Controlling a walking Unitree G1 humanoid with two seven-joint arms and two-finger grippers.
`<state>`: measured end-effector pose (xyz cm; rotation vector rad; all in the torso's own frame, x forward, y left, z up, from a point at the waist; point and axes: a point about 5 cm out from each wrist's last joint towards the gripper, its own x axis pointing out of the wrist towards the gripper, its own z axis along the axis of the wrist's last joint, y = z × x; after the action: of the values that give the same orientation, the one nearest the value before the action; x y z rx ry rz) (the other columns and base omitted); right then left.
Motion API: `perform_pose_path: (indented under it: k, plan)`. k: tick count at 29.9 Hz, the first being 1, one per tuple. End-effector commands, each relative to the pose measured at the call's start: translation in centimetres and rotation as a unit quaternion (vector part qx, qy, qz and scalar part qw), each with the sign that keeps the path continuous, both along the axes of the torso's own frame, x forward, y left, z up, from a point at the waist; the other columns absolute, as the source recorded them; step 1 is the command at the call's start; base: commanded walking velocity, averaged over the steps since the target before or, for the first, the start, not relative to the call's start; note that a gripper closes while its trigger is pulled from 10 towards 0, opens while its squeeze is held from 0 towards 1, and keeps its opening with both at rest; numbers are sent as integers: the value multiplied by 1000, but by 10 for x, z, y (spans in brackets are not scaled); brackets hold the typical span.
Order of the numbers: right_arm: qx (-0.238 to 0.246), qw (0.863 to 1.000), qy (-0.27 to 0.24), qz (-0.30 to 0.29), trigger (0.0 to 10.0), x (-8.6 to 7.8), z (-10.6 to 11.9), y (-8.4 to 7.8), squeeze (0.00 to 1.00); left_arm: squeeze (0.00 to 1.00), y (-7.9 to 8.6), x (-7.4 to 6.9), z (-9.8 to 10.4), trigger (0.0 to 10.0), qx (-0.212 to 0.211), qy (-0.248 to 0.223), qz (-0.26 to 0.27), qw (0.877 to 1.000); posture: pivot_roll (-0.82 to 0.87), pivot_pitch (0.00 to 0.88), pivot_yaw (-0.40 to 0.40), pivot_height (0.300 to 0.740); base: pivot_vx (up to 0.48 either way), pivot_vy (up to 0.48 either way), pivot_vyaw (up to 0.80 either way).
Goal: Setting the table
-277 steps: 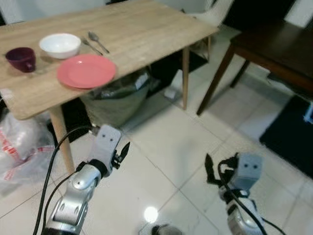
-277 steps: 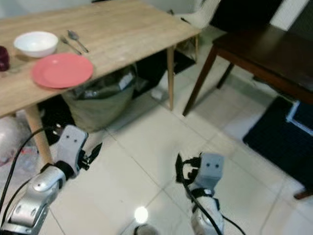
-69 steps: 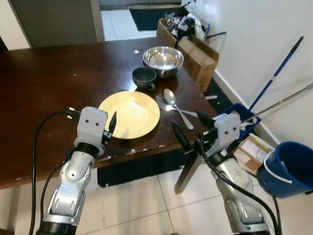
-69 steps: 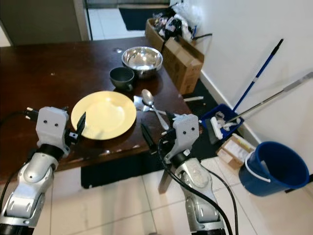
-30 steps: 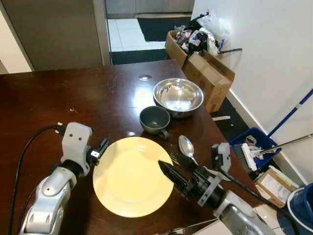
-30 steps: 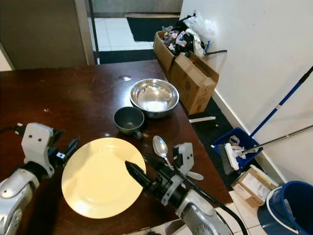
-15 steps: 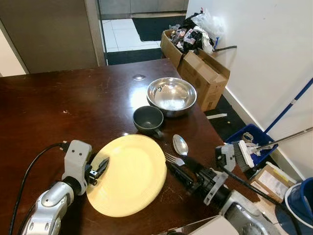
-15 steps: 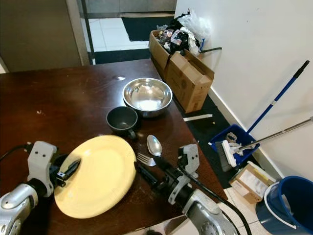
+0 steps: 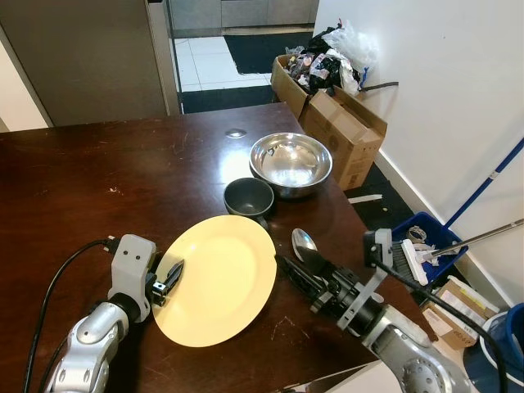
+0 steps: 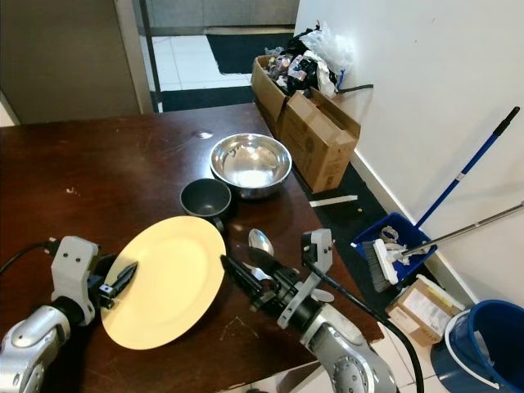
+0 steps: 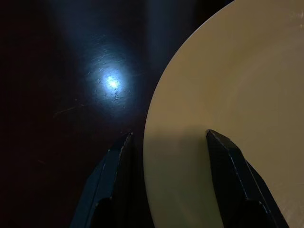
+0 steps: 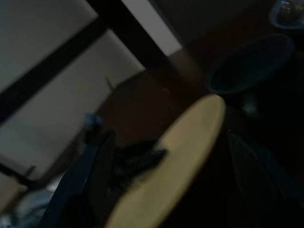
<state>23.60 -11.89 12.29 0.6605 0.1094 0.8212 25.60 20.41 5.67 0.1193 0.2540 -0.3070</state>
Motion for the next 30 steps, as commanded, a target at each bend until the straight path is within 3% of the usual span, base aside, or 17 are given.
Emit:
perform_pose_path:
  k: [1, 6, 10, 17, 18, 23, 24, 25, 26, 29, 30]
  plan:
    - [14, 1000, 3, 3, 10000, -1, 2, -1, 0, 0, 0, -17, -31, 10000, 10, 78, 5, 997, -147, 14, -4, 740, 0, 0, 0]
    - [57, 997, 52, 25, 10000, -8, -8, 3, 0, 0, 1, -17, -30, 10000, 9, 71, 5, 997, -144, 19, -8, 740, 0, 0, 0]
    - [44, 993, 107, 8, 10000, 0, -30, 5, 0, 0, 1, -17, -28, 10000, 8, 62, 9, 998, -135, 22, -18, 740, 0, 0, 0]
    - [41, 991, 126, 7, 10000, 6, -35, 7, 0, 0, 2, -19, -27, 10000, 7, 59, 14, 998, -121, 25, -28, 740, 0, 0, 0]
    - [50, 990, 133, 14, 10000, 16, -37, 11, 0, 0, 3, -21, -27, 10000, 6, 58, 17, 998, -110, 27, -34, 740, 0, 0, 0]
    - [55, 988, 135, 46, 10000, 27, -38, 24, 0, 0, 2, -24, -28, 10000, 5, 57, 20, 998, -99, 26, -40, 740, 0, 0, 0]
    - [55, 988, 137, 52, 9569, 28, -40, 26, 0, 0, 2, -24, -28, 10000, 5, 57, 21, 998, -99, 26, -40, 740, 0, 0, 0]
    - [56, 987, 140, 62, 6627, 28, -41, 28, 0, 0, 2, -24, -28, 10000, 4, 57, 22, 998, -93, 26, -43, 740, 0, 0, 0]
    - [57, 985, 144, 74, 4941, 28, -43, 31, 0, 0, 2, -24, -28, 10000, 4, 56, 22, 998, -93, 26, -43, 740, 0, 0, 0]
    - [57, 981, 153, 105, 4353, 26, -47, 38, 0, 0, 2, -24, -28, 10000, 4, 56, 24, 998, -89, 28, -45, 740, 0, 0, 0]
    - [59, 978, 159, 118, 3686, 25, -48, 41, 0, 0, 2, -24, -28, 10000, 4, 55, 25, 998, -89, 28, -45, 740, 0, 0, 0]
